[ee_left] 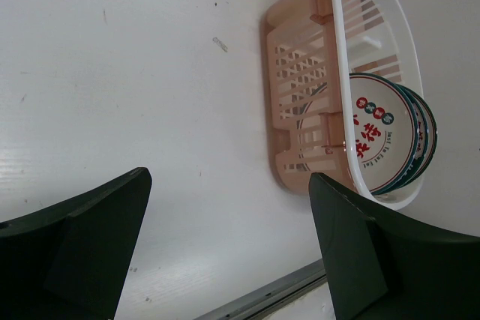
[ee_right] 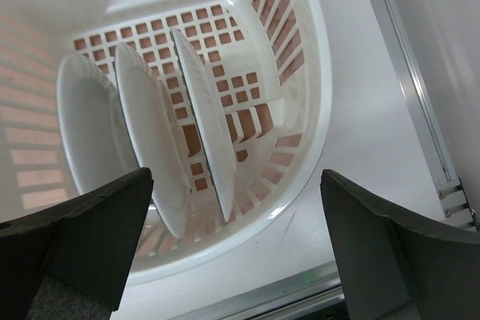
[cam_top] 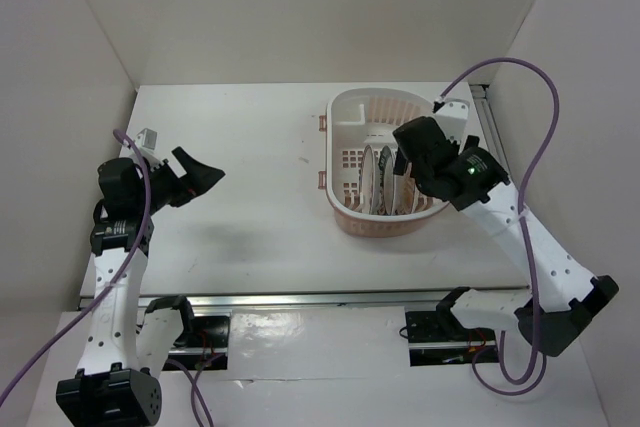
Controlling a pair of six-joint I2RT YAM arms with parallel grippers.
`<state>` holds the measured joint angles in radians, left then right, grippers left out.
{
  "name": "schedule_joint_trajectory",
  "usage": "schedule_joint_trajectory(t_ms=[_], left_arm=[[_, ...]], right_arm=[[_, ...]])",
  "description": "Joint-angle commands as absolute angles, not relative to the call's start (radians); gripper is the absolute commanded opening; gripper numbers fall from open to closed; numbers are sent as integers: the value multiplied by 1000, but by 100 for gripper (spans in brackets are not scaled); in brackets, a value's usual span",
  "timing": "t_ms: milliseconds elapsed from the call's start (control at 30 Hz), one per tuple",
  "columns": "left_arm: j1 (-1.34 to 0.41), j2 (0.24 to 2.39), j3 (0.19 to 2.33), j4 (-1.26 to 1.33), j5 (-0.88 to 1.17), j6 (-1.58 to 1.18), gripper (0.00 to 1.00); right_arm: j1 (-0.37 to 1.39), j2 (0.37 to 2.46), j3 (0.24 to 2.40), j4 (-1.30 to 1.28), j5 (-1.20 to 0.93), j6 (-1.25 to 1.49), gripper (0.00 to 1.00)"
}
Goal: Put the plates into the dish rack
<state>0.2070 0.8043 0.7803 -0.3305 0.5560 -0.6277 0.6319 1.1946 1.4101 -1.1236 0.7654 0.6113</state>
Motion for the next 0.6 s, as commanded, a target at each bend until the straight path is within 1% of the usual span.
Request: schedule_joint_trajectory(t_ms=[0,67,167,267,400,567], left_arm=[[213,805,824,-311,571,-592,100],[213,805,833,-337,532,-581,100],[198,740,845,-406,439,-546,100],[140,683,845,-463,341,-546,100],[140,594,893,-569,290,-526,100],[129,543,982,-689,253,-514,100]], right_arm=[[640,1158,1494,-1192,763,600,100],[640,1108,1494,-1134,685,513,100],[640,1000,1482,-1095,576,420,100],[640,904,1482,-1138,563,408,100],[640,821,1482,-1218,563,408,100],[606,720,1473,-1249,486,408,100]])
